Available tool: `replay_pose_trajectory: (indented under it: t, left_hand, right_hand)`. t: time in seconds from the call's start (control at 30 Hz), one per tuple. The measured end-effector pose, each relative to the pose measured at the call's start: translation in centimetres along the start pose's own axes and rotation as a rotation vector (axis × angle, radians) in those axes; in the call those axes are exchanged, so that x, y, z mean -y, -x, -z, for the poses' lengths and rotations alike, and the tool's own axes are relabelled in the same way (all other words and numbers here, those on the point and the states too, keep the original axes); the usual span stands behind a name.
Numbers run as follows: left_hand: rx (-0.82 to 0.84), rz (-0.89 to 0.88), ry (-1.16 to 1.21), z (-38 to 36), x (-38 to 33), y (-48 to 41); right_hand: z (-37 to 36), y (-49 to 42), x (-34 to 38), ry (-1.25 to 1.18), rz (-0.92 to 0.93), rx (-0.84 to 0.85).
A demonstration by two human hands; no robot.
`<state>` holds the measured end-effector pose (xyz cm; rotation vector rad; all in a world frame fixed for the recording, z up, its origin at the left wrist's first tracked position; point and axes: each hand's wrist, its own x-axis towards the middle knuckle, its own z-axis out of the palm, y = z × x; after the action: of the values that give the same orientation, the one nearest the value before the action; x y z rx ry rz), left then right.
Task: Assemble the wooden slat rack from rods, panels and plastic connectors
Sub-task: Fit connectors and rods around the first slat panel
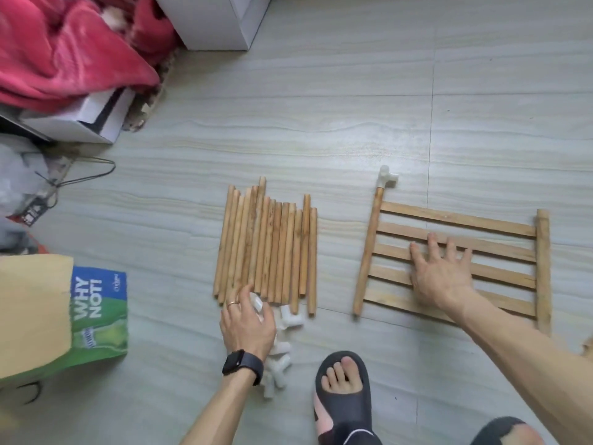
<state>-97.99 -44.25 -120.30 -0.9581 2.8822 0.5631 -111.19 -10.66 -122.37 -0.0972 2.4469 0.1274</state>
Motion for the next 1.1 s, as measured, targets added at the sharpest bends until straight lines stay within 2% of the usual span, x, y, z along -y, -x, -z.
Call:
replay_pose_trajectory:
  t: [0.07, 0.17, 0.37, 0.5, 0.57, 0.63, 0.73, 0.8, 0.93, 1.1]
  left_hand:
    - [0.144, 0.130, -0.110, 0.5, 3.0, 0.9]
    - [0.329, 0.185, -0.038, 0.9, 4.9, 0.5]
    - [0.347, 0.198, -0.099, 2.5, 4.5, -1.2]
    - [0.371, 0.167, -0.173, 4.6, 3.5, -2.0]
    - [0.363, 0.146, 0.000, 6.0, 2.4, -2.2]
    - [0.365, 0.132, 0.345, 7.4, -0.2, -2.7]
    - [0.465, 0.049, 0.718, 9.1, -6.5, -3.2]
    - [0.568, -0.014, 0.860, 9.5, -11.6, -3.1]
    - [0.837, -0.030, 1.011, 8.4, -20.4, -1.8]
    - [1.045, -0.019, 0.982, 4.4, -27.2, 0.1]
  right_hand:
    - [-0.6, 2.1, 2.8, -0.049, 0.038, 0.025]
    - [-3.3, 4.2, 5.9, -0.092, 0.073, 0.105]
    - [-4.5, 6.1, 7.4, -0.069, 0.096, 0.197]
    - [-1.2, 6.0, 7.3, -0.068, 0.094, 0.269]
    - [1.9, 5.8, 7.5, -0.123, 0.170, 0.283]
    - [5.9, 5.9, 7.7, -0.266, 0.261, 0.308]
    - [12.1, 7.3, 7.2, -0.699, 0.347, 0.353]
    - [15.2, 8.5, 5.8, -0.903, 0.422, 0.268]
    - [17.5, 10.4, 0.5, -0.965, 0.518, -0.086]
    - [13.3, 10.9, -5.4, -1.100, 0.362, -0.281]
